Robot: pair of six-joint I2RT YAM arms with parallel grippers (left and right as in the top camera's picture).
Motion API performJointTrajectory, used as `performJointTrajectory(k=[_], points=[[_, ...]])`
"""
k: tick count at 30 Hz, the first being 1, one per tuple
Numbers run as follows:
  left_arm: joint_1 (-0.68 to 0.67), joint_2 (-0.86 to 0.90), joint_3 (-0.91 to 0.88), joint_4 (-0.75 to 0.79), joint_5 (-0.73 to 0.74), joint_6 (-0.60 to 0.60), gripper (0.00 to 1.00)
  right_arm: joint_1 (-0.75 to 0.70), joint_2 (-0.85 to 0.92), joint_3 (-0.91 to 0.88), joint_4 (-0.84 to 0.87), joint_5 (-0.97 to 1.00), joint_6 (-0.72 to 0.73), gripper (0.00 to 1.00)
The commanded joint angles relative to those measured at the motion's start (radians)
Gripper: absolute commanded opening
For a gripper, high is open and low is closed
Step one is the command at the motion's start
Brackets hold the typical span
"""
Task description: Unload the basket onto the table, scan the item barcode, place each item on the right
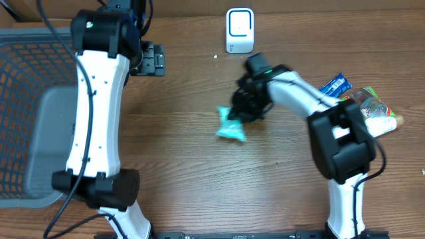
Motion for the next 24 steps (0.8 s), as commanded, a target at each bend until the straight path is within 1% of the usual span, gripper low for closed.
performJointTrajectory(k=[1,3,5,10,13,14,15,16,17,21,22,24], points=[[0.003,0.067,-0.005,-0.002,0.057,-0.019,1.0,-0.082,-0.046,0.017,-0.071,-0.084,-0.266,0.18],[0.003,0.098,-0.005,-0.001,0.067,-0.019,1.0,-0.104,-0.046,0.016,-0.093,-0.068,-0.327,0.21],[0.003,0.13,-0.005,-0.002,0.073,-0.019,1.0,-0.108,-0.046,0.016,-0.1,-0.009,-0.369,0.27],[0.003,0.188,-0.005,-0.008,0.073,-0.018,1.0,-0.106,-0.046,0.018,-0.098,0.2,-0.369,0.33],[0.003,0.211,-0.005,-0.006,0.073,-0.018,1.0,-0.106,-0.046,0.058,-0.145,0.283,-0.38,0.41],[0.003,0.215,-0.005,-0.003,0.073,-0.018,1.0,-0.106,-0.047,0.079,-0.168,0.293,-0.397,0.47],[0.003,0.217,-0.005,0.0,0.074,-0.019,1.0,-0.104,-0.048,0.106,-0.197,0.304,-0.41,0.56],[0.003,0.217,-0.005,0.01,0.074,-0.019,1.0,-0.101,-0.048,0.137,-0.226,0.319,-0.42,0.63],[0.003,0.217,-0.005,0.021,0.079,-0.019,1.0,-0.098,-0.048,0.166,-0.251,0.336,-0.426,0.67],[0.003,0.217,-0.005,0.061,0.146,-0.019,1.0,-0.076,-0.048,0.287,-0.36,0.417,-0.425,0.72],[0.003,0.217,-0.005,0.063,0.163,-0.019,1.0,-0.07,-0.048,0.304,-0.378,0.42,-0.425,0.76],[0.003,0.217,-0.005,0.063,0.17,-0.019,1.0,-0.047,-0.048,0.327,-0.409,0.42,-0.421,0.77]])
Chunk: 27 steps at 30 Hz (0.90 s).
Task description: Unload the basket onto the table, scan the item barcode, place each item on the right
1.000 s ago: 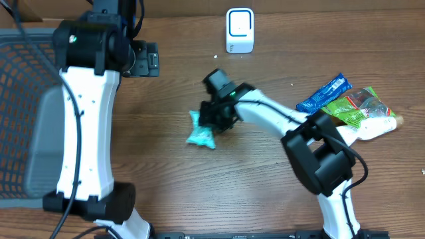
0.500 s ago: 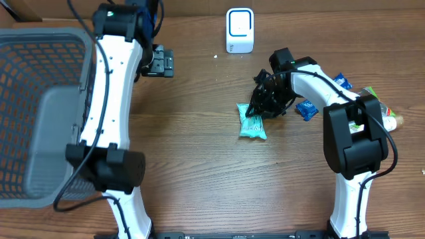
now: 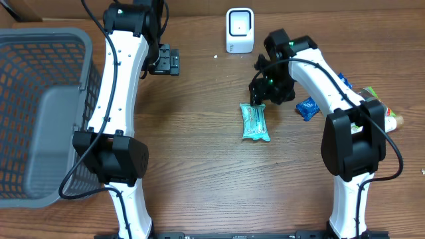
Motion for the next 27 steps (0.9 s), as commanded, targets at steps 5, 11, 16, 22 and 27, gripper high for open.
performJointTrajectory(k=[5,11,16,22,27], points=[[0.003,0.005,-0.003,0.002,0.053,-0.018,1.0,0.123,-0.04,0.026,-0.025,0.076,0.063,0.72],[0.003,0.005,-0.003,0.003,0.053,-0.018,1.0,0.224,-0.038,-0.003,-0.012,0.293,0.276,0.6],[0.003,0.005,-0.003,0.002,0.053,-0.018,1.0,0.282,-0.038,-0.07,0.035,0.389,0.336,0.49],[0.003,0.005,-0.003,0.002,0.053,-0.018,1.0,0.317,-0.037,-0.172,0.111,0.547,0.388,0.47],[0.003,0.005,-0.003,0.003,0.053,-0.018,1.0,0.317,-0.035,-0.235,0.163,0.579,0.384,0.52]])
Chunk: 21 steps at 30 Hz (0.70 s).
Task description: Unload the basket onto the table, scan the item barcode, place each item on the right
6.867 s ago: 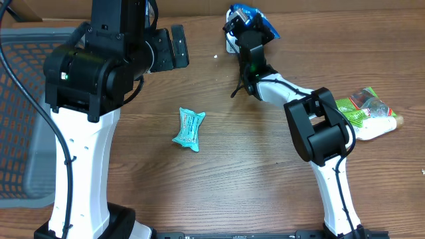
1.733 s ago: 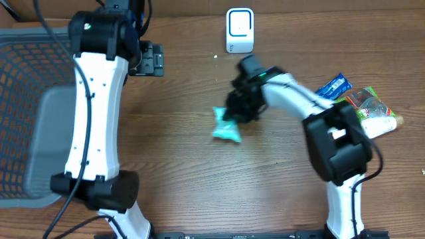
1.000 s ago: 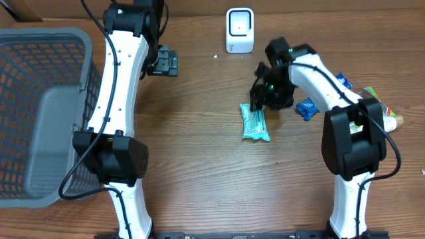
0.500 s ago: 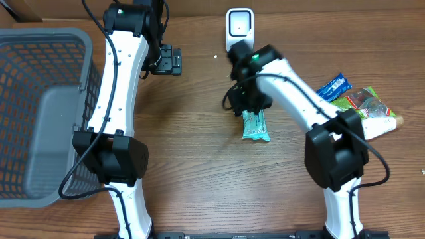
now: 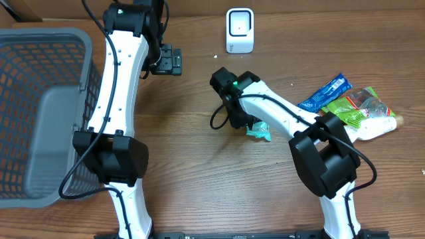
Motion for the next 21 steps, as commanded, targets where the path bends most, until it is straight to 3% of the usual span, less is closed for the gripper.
performJointTrajectory(k=[1,7,15,21], points=[[0.003,0.005,-0.003,0.002,0.012,-0.018,1.0,-0.004,-0.016,-0.057,0.027,0.054,0.019,0.52],[0.003,0.005,-0.003,0.002,0.012,-0.018,0.99,-0.004,-0.01,-0.143,0.074,0.063,0.019,0.48],[0.003,0.005,-0.003,0.001,0.012,-0.018,1.0,-0.005,-0.01,-0.167,0.084,0.106,0.019,0.04],[0.003,0.005,-0.003,0.002,0.012,-0.018,1.0,-0.011,-0.025,-0.111,0.044,0.017,0.016,0.04]])
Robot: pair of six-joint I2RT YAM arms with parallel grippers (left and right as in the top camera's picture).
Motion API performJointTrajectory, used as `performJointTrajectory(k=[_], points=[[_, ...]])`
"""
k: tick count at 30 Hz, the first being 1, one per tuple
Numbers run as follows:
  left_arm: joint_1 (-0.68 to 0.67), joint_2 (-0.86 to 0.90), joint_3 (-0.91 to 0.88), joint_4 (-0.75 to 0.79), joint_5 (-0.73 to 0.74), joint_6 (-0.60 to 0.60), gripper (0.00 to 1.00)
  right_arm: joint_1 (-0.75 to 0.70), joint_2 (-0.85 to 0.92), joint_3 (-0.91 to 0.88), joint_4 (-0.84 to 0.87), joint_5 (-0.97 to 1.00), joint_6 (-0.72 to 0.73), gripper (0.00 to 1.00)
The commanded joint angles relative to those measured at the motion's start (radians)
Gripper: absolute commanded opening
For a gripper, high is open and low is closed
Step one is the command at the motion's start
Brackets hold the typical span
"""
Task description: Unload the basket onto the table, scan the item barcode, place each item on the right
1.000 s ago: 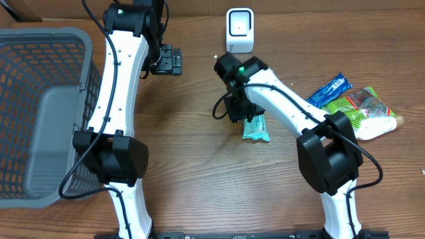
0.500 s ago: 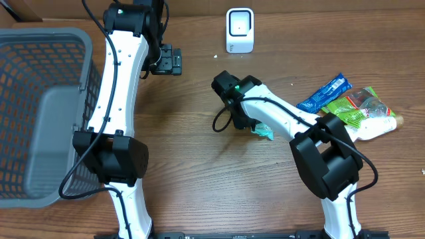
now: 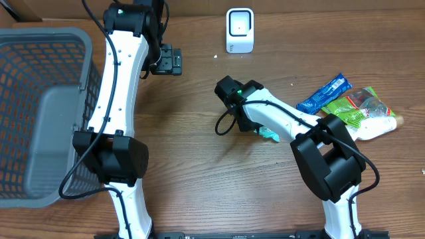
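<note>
The white barcode scanner [image 3: 239,30] stands at the back of the table in the overhead view. My right gripper [image 3: 255,126] is in the middle of the table, in front of the scanner and largely hidden under its own wrist. It is shut on a teal packet [image 3: 269,135], of which only a corner shows beside the arm. My left gripper [image 3: 167,61] hangs open and empty at the back left, well left of the scanner.
A grey mesh basket [image 3: 26,46] fills the left side. On the right lie a blue packet [image 3: 324,92], a green packet [image 3: 355,105] and a white bottle [image 3: 377,126] in a loose pile. Wood table all around.
My right wrist has shifted slightly right and toward the front, and the visible teal corner has moved with it. The left arm has not moved.
First my right gripper held the teal packet crumpled at mid-table, with the left arm further left. Then the packet showed full length below the gripper, closer to the scanner, and the left arm stood further right. Later the right arm covered most of the packet, as now.
</note>
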Motion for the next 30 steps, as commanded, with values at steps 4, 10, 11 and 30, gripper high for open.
performJointTrajectory(k=[4,10,11,30], points=[[0.003,0.005,-0.003,0.001,0.011,-0.018,1.0,-0.043,-0.038,0.082,-0.028,-0.352,-0.087,0.04],[0.003,0.005,-0.003,0.001,0.011,-0.018,1.0,-0.15,-0.164,0.109,-0.035,-0.724,-0.196,0.04],[0.003,0.005,-0.003,0.001,0.011,-0.018,0.99,-0.173,-0.179,0.109,-0.043,-0.775,-0.212,0.04],[0.003,0.005,-0.003,0.001,0.011,-0.018,1.0,-0.355,-0.195,0.013,0.003,-1.11,-0.304,0.04]])
